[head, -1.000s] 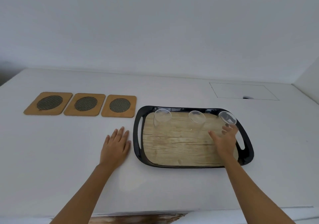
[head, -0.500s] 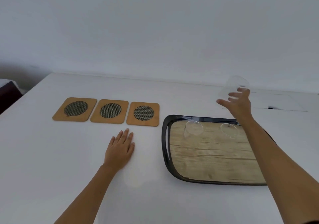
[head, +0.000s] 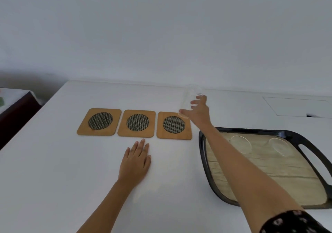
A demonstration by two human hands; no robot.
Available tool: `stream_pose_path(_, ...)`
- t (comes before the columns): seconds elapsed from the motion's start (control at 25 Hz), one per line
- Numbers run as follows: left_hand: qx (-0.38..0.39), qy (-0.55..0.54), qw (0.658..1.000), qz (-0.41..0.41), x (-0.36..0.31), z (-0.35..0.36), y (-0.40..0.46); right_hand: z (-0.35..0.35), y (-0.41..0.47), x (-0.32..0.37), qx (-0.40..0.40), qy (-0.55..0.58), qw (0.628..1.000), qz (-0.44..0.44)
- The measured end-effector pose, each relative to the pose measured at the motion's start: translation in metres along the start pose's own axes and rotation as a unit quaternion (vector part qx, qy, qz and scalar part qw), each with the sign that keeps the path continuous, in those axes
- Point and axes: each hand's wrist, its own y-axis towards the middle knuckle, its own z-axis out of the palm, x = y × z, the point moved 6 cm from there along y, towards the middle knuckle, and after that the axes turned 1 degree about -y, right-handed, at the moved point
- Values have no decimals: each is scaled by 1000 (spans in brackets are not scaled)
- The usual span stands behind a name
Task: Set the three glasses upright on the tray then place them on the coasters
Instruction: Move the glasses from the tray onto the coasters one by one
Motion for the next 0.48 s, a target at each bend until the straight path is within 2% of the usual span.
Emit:
stream_pose_path(0.2, -9, -1, 1000, 12, 1, 1, 1, 51, -11, -25, 8, 0, 999, 42)
stream_pose_path(0.48, -18, 8, 1000, 20, 2, 5, 2, 67, -14, -40, -4, -50, 998, 45)
